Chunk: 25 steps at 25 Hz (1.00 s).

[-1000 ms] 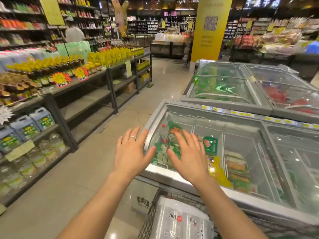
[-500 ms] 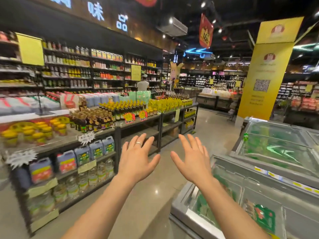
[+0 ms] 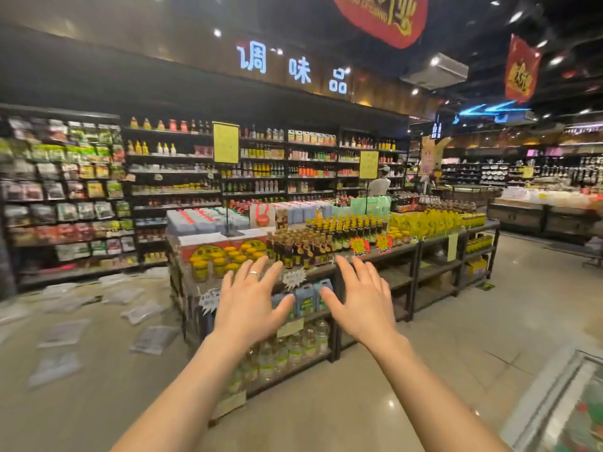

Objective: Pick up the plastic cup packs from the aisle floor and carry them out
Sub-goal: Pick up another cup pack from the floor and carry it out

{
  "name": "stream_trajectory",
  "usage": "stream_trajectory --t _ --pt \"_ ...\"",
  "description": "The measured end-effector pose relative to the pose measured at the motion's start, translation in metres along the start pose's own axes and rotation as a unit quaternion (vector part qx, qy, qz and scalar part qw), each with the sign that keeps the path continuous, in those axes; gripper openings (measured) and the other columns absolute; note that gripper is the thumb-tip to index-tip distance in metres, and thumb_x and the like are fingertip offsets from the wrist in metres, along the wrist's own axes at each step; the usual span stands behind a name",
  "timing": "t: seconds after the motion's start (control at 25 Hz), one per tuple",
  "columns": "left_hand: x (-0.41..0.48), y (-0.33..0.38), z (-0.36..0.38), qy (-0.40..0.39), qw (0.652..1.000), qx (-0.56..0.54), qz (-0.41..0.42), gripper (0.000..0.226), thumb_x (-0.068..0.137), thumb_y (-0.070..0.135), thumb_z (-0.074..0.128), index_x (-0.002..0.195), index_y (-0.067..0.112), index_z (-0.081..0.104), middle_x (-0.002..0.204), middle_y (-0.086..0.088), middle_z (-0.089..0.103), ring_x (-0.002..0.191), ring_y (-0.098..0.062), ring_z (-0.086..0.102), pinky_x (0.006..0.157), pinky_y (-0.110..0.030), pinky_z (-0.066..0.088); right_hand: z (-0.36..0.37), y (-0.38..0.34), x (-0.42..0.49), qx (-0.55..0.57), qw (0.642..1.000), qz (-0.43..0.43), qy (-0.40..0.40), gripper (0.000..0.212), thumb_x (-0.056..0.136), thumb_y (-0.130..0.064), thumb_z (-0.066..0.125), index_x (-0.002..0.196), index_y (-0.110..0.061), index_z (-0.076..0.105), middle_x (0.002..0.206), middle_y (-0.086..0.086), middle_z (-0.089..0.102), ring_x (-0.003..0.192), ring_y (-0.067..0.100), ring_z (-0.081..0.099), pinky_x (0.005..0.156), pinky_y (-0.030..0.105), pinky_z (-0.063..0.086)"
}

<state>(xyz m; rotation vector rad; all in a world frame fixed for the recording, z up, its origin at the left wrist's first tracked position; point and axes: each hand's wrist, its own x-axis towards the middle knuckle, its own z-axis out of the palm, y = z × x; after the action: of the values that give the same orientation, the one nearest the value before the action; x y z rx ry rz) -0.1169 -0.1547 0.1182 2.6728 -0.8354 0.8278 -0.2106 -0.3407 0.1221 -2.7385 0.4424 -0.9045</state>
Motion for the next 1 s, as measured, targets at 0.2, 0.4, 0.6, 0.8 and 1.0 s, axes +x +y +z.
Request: stream_trajectory --t 0.2,0.4,0.6,0.8,1.0 --pt "-0.035 -0.114 -0.029 0.012 0.996 0.048 -0.071 0.08 0.08 0.071 0.022 0.149 0.032 0.035 0.156 0.001 0.035 0.143 -0.023 0.029 0.113 -0.047 0.028 0.053 -0.107 0.014 0.045 0.996 -0.072 -0.038 0.071 0.094 -0.063 0.037 0.155 -0.034 0.014 0.163 0.0 0.013 0.15 0.024 0.007 0.12 0.044 0.01" --pt "-0.067 -0.191 -0.042 0.007 0.988 0.079 -0.129 0.079 0.082 0.069 0.026 0.15 0.03 0.035 0.156 0.0 0.035 0.143 -0.022 0.029 0.112 -0.046 0.028 0.106 -0.185 0.023 0.079 0.985 -0.134 -0.07 0.071 0.094 -0.065 0.034 0.155 -0.034 0.015 0.163 0.0 0.016 0.15 0.025 0.01 0.119 0.047 0.014" --pt "-0.09 -0.261 -0.031 -0.014 0.973 0.12 -0.196 0.077 0.084 0.069 0.027 0.152 0.032 0.028 0.158 0.002 0.031 0.145 -0.02 0.026 0.115 -0.044 0.026 0.164 -0.255 0.035 0.11 0.971 -0.188 -0.101 0.071 0.094 -0.064 0.036 0.155 -0.032 0.017 0.162 0.001 0.018 0.149 0.026 0.012 0.118 0.047 0.017" --pt "-0.073 -0.326 -0.002 -0.018 0.96 0.148 -0.238 0.078 0.084 0.069 0.028 0.153 0.033 0.025 0.158 0.001 0.032 0.145 -0.021 0.027 0.115 -0.045 0.027 0.232 -0.308 0.073 0.139 0.955 -0.235 -0.118 0.07 0.095 -0.063 0.036 0.154 -0.032 0.017 0.161 0.001 0.02 0.149 0.026 0.013 0.119 0.046 0.017" --pt "-0.017 -0.392 0.038 -0.023 0.952 0.165 -0.255 0.075 0.088 0.068 0.031 0.153 0.032 0.024 0.158 0.001 0.03 0.145 -0.021 0.027 0.115 -0.045 0.026 0.305 -0.343 0.144 0.153 0.947 -0.248 -0.132 0.07 0.095 -0.063 0.036 0.155 -0.033 0.016 0.162 0.001 0.02 0.149 0.025 0.012 0.119 0.046 0.016"
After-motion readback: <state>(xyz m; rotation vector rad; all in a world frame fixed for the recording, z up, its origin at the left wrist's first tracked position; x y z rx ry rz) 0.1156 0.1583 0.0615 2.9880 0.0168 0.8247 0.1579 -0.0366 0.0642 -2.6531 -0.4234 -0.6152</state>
